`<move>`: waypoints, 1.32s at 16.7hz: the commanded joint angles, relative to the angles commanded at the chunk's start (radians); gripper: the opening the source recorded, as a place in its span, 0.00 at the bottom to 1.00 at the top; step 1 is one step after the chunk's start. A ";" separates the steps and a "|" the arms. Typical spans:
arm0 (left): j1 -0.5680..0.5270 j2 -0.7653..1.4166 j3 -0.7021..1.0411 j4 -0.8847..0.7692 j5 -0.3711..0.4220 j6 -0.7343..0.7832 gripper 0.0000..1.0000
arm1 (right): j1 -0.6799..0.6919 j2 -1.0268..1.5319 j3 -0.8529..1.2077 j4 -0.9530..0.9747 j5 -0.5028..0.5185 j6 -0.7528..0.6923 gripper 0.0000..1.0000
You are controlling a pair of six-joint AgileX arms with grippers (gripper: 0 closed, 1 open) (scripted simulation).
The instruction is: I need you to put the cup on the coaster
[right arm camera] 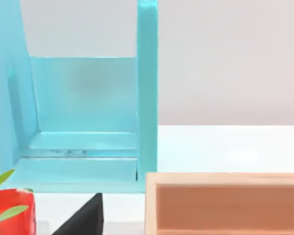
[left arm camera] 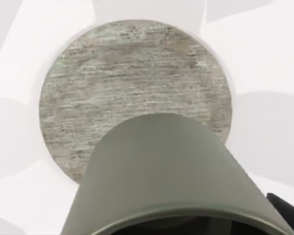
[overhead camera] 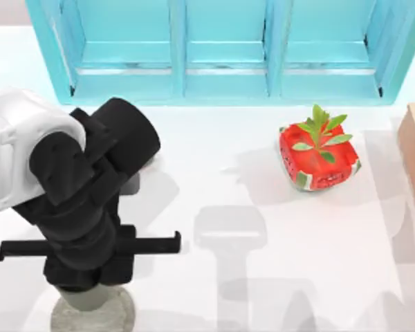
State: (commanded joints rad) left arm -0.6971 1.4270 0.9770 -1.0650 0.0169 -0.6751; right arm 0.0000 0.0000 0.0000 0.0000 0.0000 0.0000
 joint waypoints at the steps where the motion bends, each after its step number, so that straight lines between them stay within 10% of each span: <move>1: -0.002 -0.004 -0.006 0.000 0.002 -0.006 0.00 | 0.000 0.000 0.000 0.000 0.000 0.000 1.00; 20: 0.026 0.078 -0.207 0.282 0.004 0.023 0.00 | 0.000 0.000 0.000 0.000 0.000 0.000 1.00; 22: 0.026 0.078 -0.207 0.282 0.004 0.023 0.15 | 0.000 0.000 0.000 0.000 0.000 0.000 1.00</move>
State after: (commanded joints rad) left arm -0.6715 1.5048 0.7703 -0.7831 0.0208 -0.6522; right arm 0.0000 0.0000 0.0000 0.0000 0.0000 0.0000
